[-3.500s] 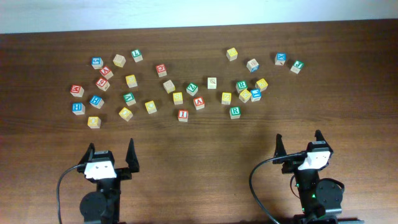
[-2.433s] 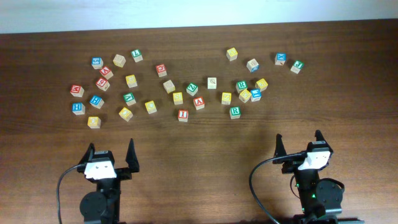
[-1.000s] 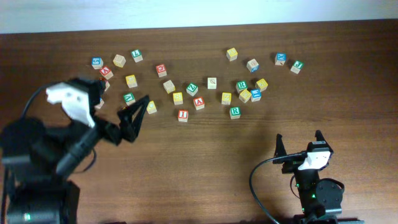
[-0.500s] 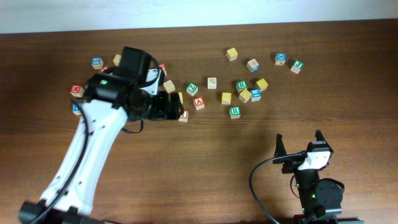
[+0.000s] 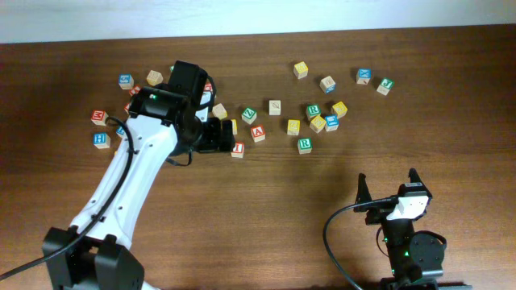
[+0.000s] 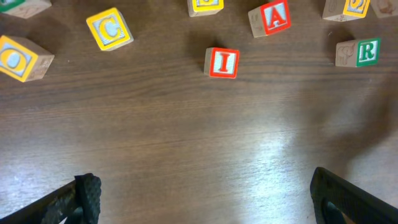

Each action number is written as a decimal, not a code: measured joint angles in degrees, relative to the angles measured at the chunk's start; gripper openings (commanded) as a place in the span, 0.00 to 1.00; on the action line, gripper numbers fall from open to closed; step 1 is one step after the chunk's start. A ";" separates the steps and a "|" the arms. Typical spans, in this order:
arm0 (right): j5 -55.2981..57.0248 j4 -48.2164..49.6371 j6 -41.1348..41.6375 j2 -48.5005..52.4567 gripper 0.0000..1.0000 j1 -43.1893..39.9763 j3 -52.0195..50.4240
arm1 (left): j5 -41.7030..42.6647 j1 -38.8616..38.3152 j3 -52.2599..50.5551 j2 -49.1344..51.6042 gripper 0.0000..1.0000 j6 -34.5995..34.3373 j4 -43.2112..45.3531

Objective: Spell out ICRA
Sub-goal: 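Reach the left gripper over the red-bordered I block, then lower the left gripper and grasp the red I block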

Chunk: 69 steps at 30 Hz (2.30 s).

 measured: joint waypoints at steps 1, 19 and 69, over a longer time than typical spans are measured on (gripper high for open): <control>0.00 0.00 0.00 0.00 0.98 0.00 0.00 | 0.00 0.00 -0.02 0.00 0.99 -0.02 1.01; 0.00 0.00 -0.04 0.00 0.98 0.00 0.00 | -3.08 -2.93 -0.52 5.25 0.99 -0.20 4.74; 0.00 0.00 0.00 0.00 0.98 0.00 0.00 | -10.64 -8.63 -0.98 15.91 0.84 -6.05 11.54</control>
